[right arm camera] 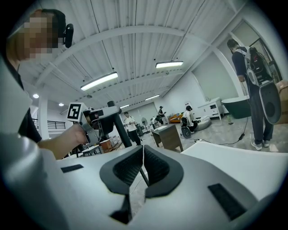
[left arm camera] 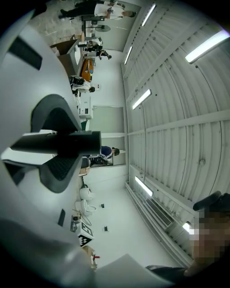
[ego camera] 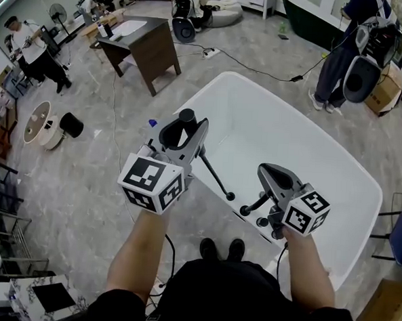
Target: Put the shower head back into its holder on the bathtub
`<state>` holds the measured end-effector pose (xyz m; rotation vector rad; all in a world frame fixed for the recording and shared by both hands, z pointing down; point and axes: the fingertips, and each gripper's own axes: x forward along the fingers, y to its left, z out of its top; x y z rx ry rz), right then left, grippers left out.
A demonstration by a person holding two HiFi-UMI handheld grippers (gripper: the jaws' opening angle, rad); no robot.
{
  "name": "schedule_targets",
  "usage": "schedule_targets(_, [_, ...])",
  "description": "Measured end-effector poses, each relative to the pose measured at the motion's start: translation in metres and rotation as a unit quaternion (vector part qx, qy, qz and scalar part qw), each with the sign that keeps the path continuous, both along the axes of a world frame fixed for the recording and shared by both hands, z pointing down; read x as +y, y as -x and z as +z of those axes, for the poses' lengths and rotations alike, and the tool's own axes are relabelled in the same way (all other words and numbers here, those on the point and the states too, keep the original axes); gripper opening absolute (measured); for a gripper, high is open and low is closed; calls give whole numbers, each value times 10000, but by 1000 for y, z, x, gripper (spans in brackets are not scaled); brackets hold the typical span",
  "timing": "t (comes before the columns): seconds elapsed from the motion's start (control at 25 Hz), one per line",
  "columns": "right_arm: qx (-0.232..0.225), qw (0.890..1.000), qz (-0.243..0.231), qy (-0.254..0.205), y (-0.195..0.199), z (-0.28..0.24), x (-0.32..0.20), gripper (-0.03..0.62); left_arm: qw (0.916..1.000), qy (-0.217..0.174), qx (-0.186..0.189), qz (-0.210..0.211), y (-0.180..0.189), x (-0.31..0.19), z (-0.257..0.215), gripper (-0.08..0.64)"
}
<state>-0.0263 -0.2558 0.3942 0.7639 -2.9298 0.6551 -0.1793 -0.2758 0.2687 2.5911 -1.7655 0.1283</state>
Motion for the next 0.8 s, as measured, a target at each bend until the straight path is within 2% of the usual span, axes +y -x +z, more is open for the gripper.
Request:
schedule_targets(0.32, [8, 9999, 109, 99, -3, 5, -3, 23, 9991, 229, 126, 343, -19, -8, 18, 140])
schedule_targets(0.8, [82, 9984, 396, 400, -27, 31, 14, 21, 9912, 931, 264, 905, -63, -14, 82, 140])
